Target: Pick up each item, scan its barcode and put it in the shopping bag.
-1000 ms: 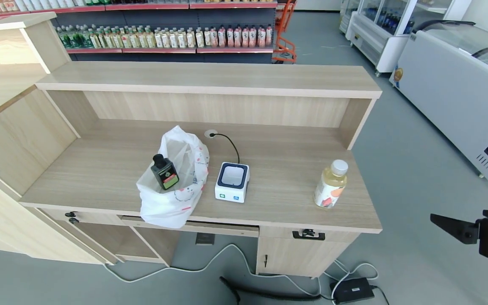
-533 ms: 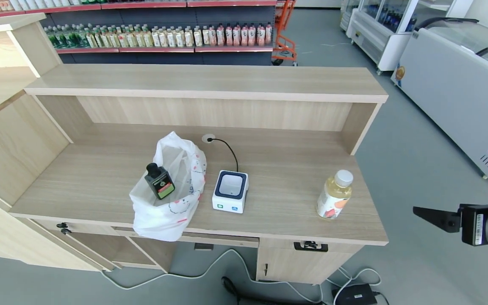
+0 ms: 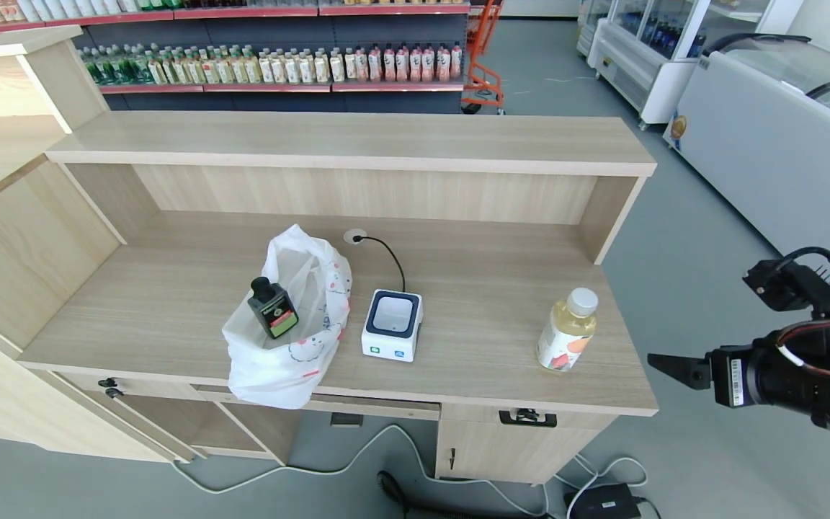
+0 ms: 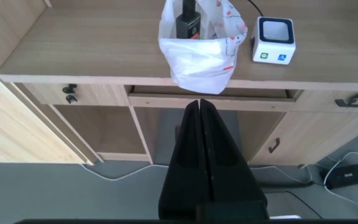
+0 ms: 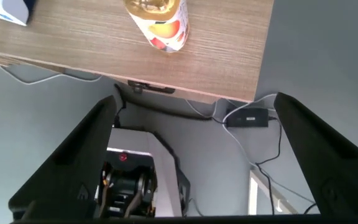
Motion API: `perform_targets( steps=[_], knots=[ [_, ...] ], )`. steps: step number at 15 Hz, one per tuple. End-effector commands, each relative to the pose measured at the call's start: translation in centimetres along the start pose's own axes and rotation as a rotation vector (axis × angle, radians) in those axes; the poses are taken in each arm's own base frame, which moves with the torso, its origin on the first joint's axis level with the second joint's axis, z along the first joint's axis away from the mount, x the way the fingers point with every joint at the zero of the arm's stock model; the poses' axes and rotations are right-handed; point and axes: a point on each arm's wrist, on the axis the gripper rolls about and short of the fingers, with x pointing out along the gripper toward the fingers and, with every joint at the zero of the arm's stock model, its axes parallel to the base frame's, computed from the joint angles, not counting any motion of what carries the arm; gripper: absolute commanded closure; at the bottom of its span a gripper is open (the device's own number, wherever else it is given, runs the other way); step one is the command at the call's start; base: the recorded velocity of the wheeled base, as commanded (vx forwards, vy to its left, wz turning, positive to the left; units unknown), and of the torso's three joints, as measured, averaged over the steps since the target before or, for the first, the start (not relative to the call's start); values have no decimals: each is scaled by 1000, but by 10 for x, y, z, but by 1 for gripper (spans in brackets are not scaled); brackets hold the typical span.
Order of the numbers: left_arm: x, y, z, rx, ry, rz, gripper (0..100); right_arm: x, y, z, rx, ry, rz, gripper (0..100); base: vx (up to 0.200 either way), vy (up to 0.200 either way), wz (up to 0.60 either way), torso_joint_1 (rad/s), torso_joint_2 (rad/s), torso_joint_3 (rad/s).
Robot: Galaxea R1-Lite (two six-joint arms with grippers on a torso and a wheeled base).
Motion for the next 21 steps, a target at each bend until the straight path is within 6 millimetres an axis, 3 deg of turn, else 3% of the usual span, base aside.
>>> perform_targets(
  steps=[1,5,9,11,16,21],
  knots=[
    [0,0,0,0,0,0,100,13,4,-18,-11,70,-11,0,0,0,0,0,0,0],
    [0,0,0,0,0,0,100,30,15,-49,-31,72,-91,0,0,0,0,0,0,0],
    [0,0,0,0,0,0,100,55,43,-51,20,-3,-112,0,0,0,0,0,0,0],
    [0,0,0,0,0,0,100,62,44,-52,26,-20,-112,0,0,0,0,0,0,0],
    [0,0,0,0,0,0,100,101,47,-64,41,-76,-226,0,0,0,0,0,0,0],
    [0,0,0,0,0,0,100,118,47,-65,43,-148,-265,0,0,0,0,0,0,0]
  ],
)
